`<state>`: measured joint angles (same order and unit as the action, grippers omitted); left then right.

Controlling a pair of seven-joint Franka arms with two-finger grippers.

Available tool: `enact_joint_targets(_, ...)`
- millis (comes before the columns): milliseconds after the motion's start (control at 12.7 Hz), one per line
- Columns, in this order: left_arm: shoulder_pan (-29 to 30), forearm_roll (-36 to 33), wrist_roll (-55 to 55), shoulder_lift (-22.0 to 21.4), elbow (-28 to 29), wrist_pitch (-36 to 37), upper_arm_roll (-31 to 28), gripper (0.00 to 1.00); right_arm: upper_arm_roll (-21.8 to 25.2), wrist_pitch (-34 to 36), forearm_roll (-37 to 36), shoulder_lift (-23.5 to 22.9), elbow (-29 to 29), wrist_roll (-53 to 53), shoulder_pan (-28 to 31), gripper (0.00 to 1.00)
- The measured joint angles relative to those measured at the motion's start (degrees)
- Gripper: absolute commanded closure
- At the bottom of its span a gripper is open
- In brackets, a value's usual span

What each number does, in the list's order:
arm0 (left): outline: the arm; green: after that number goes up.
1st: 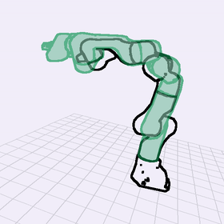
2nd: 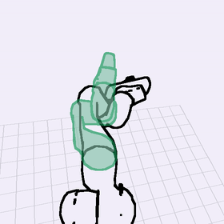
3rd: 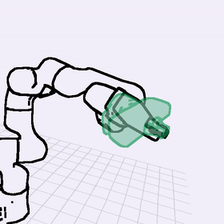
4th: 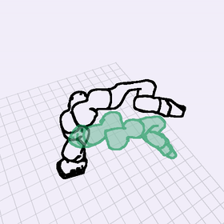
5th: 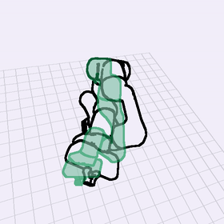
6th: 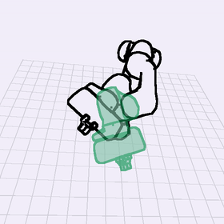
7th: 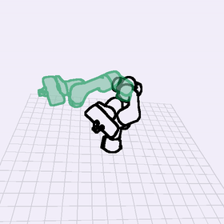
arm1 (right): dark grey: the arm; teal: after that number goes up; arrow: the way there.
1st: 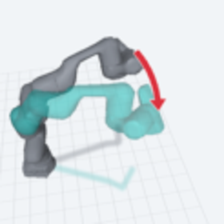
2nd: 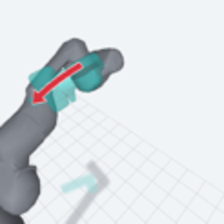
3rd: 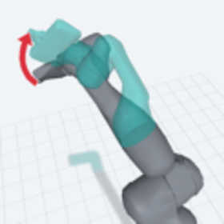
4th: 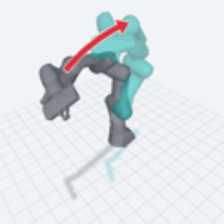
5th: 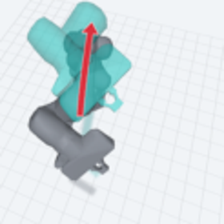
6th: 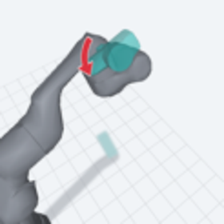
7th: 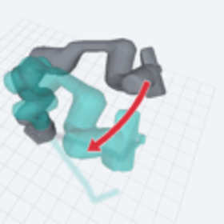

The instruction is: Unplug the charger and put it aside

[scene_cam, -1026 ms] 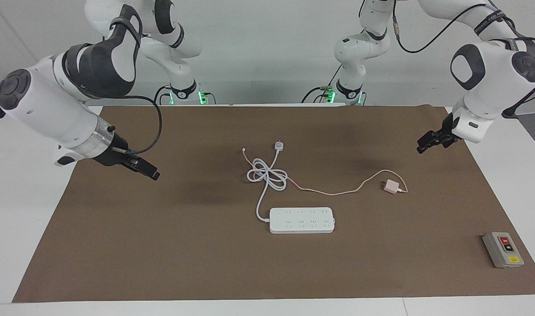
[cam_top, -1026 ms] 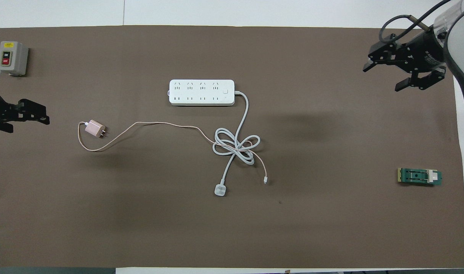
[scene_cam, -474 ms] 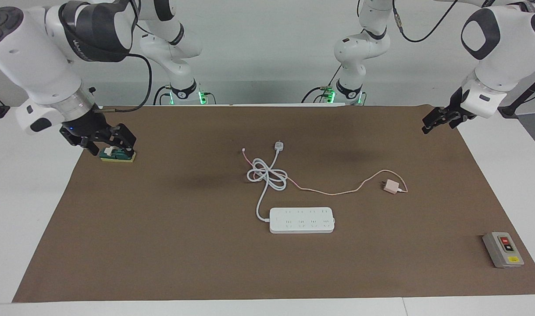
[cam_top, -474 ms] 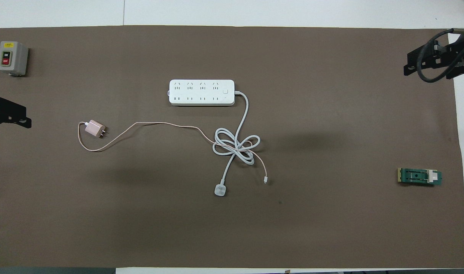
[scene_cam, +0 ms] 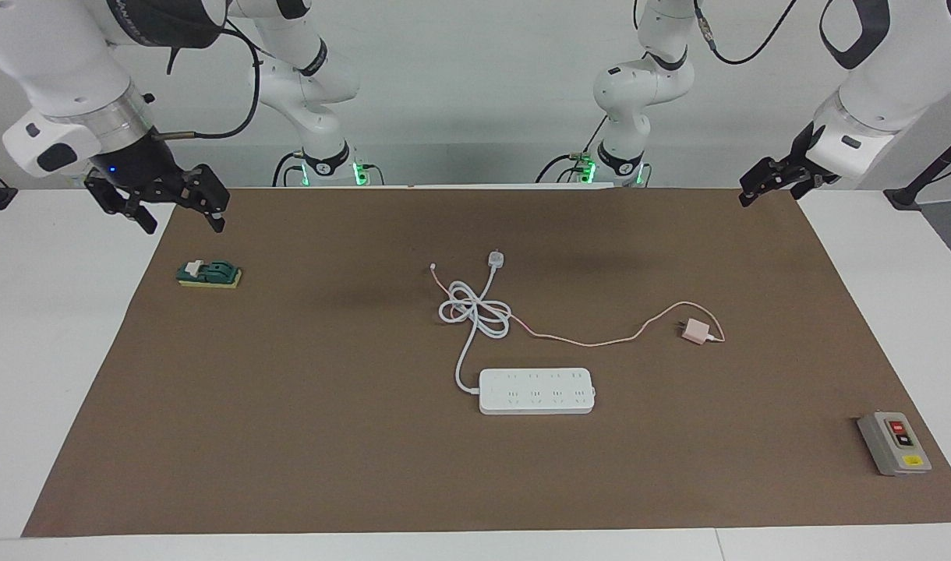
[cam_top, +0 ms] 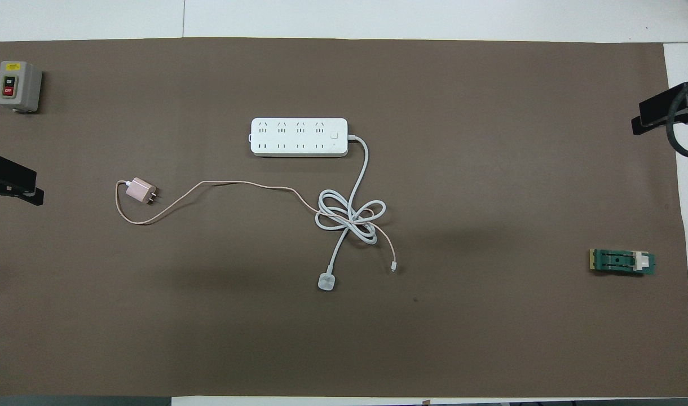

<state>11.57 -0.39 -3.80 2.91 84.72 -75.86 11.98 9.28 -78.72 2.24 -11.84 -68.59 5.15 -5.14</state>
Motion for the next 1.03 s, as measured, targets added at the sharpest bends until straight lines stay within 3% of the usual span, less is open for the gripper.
enact_joint_targets(316,-3.29,0.00,0.85,-1.68,-0.85,-0.43,-1.81,0.00,-0.05,0.00,-0.69,5.44,-8.40,1.39,0.02,0.00)
enact_joint_targets(632,-10.48,0.12,1.70,-2.00,-0.85,-0.69,-9.15,0.00,-0.50,-3.22,-1.81,11.13,-16.79,2.22,0.79,0.00)
enact_joint_targets(1026,-11.66,0.28,1.79,-2.92,-0.81,-0.55,-10.28,0.00,-4.62,-7.82,-3.14,13.11,-19.30,2.39,4.56,0.00)
